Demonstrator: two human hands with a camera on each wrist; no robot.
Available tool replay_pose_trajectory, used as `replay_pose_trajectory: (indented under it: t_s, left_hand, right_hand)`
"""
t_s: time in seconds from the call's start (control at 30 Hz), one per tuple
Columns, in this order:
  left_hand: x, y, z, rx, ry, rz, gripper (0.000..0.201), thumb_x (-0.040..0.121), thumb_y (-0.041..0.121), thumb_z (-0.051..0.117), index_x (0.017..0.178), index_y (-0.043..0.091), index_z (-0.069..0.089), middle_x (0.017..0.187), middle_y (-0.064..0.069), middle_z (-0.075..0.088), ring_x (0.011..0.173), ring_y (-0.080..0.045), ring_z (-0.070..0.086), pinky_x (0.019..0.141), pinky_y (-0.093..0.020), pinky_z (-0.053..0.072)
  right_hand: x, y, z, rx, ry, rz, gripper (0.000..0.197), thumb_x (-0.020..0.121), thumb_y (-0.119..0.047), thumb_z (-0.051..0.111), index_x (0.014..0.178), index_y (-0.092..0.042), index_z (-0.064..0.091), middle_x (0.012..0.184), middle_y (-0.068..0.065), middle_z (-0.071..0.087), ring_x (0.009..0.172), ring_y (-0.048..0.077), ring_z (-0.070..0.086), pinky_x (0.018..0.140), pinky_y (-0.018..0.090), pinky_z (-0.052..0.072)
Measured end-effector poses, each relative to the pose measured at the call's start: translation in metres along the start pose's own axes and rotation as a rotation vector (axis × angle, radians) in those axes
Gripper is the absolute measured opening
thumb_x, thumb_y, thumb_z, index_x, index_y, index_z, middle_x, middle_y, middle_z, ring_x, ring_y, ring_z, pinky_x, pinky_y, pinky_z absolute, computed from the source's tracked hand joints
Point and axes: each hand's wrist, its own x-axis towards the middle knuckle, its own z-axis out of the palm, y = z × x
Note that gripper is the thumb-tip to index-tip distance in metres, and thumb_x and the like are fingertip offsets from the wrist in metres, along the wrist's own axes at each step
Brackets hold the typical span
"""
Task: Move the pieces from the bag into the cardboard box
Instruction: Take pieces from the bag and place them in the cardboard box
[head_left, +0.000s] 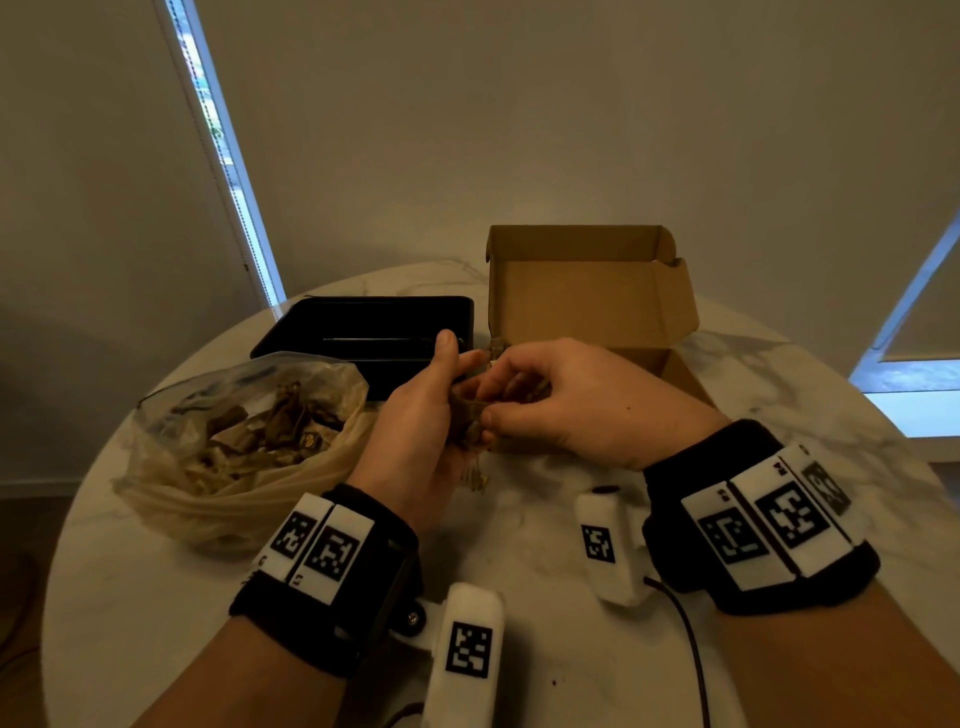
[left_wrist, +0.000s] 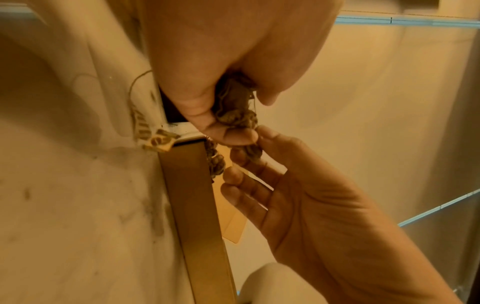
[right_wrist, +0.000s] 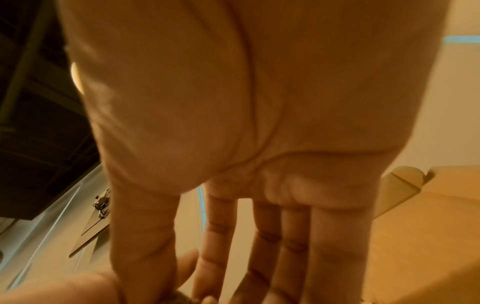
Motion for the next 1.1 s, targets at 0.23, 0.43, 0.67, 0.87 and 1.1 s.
replay_pose_trajectory:
  t_s: [0.23,0.43,0.67,0.87,1.1]
  left_hand:
    - [0.006,-0.004,-0.002,-0.090,0.022,0.018,0.037,0.104,0.034,0.052,0.123,0.004,0.064,0.104,-0.014,0.077,0.075,-0.018,0.075,0.064,-0.025,0.061]
    - [0.011,-0.006,-0.006,-0.086,0.049,-0.027,0.035,0.103,0.027,0.055,0.124,0.001,0.066,0.102,-0.018,0.076,0.075,-0.018,0.073,0.051,-0.022,0.055]
    - [0.014,-0.009,-0.008,-0.022,0.046,-0.048,0.021,0.100,0.024,0.062,0.109,0.006,0.069,0.081,-0.006,0.071,0.059,-0.008,0.060,0.039,-0.014,0.039]
    - [0.013,-0.009,-0.011,0.002,0.047,-0.022,0.024,0.101,0.031,0.060,0.103,0.010,0.072,0.076,0.000,0.066,0.050,-0.005,0.051,0.038,-0.015,0.032]
    - [0.015,-0.001,-0.018,-0.120,0.169,0.088,0.019,0.100,0.030,0.061,0.103,0.016,0.073,0.075,0.005,0.065,0.050,-0.002,0.052,0.039,-0.016,0.033]
  right_hand:
    - [0.004,0.007,0.000,0.119,0.072,0.006,0.014,0.092,-0.019,0.068,0.099,-0.031,0.070,0.080,-0.005,0.072,0.071,0.006,0.071,0.073,0.029,0.061]
    - [0.005,0.006,-0.001,0.146,0.232,-0.053,0.016,0.097,-0.020,0.061,0.100,-0.033,0.069,0.098,-0.008,0.069,0.084,0.005,0.068,0.063,0.016,0.053]
    - [0.009,0.007,-0.005,0.250,0.417,-0.125,0.016,0.096,-0.016,0.064,0.099,-0.031,0.070,0.099,-0.010,0.070,0.096,0.009,0.066,0.085,0.033,0.059]
    - [0.013,0.013,-0.006,0.367,0.446,-0.091,0.019,0.094,-0.015,0.070,0.091,-0.034,0.070,0.094,-0.007,0.070,0.095,0.015,0.069,0.088,0.041,0.060]
    - [0.014,0.015,-0.009,0.409,0.568,-0.070,0.023,0.094,-0.009,0.068,0.103,-0.029,0.063,0.099,-0.006,0.070,0.096,0.007,0.069,0.079,0.022,0.059]
